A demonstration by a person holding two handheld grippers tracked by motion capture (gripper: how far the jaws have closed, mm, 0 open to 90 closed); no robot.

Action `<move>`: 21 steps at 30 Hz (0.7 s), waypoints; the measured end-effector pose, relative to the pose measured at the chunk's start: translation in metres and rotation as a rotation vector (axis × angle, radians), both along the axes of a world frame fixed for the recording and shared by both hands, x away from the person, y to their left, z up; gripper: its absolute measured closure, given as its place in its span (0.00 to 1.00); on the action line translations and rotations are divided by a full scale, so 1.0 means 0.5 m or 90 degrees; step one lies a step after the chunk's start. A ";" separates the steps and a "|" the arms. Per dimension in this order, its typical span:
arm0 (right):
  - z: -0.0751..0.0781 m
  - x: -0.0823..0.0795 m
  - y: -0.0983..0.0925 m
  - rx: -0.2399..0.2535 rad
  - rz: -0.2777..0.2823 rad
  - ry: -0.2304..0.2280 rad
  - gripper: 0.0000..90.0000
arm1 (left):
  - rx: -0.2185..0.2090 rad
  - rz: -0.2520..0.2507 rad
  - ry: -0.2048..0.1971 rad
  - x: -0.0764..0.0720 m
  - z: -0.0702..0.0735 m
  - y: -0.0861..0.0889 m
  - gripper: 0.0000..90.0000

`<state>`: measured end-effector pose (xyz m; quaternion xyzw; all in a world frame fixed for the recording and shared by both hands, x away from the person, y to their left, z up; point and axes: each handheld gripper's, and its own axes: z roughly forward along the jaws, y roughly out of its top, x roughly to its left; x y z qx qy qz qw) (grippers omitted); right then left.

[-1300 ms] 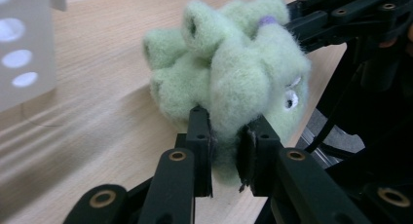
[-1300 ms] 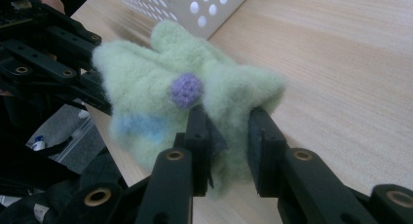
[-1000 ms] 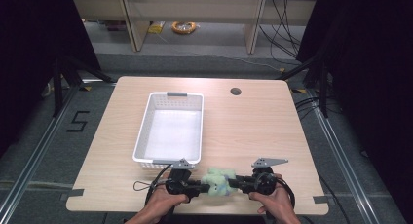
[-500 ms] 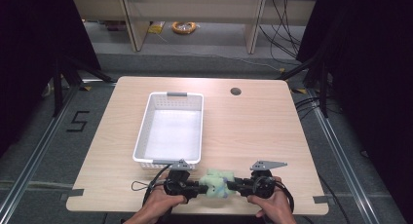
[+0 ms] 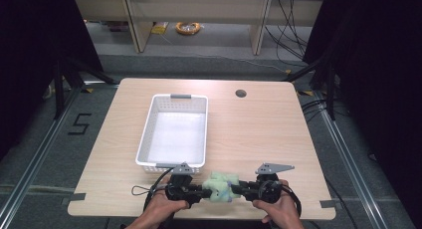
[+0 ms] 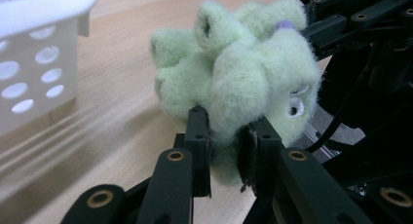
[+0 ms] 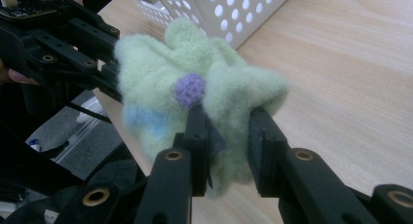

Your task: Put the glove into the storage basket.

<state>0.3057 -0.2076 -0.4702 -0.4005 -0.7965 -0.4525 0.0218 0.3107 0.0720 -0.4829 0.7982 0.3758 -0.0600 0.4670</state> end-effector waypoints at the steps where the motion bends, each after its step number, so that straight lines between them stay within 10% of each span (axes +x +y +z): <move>1: 0.002 -0.001 0.001 0.002 -0.002 0.004 0.81 | 0.000 0.005 -0.003 -0.001 0.003 0.000 0.83; 21: 0.077 0.019 0.024 0.020 0.003 -0.024 0.81 | 0.003 0.010 -0.042 0.017 0.076 0.028 0.82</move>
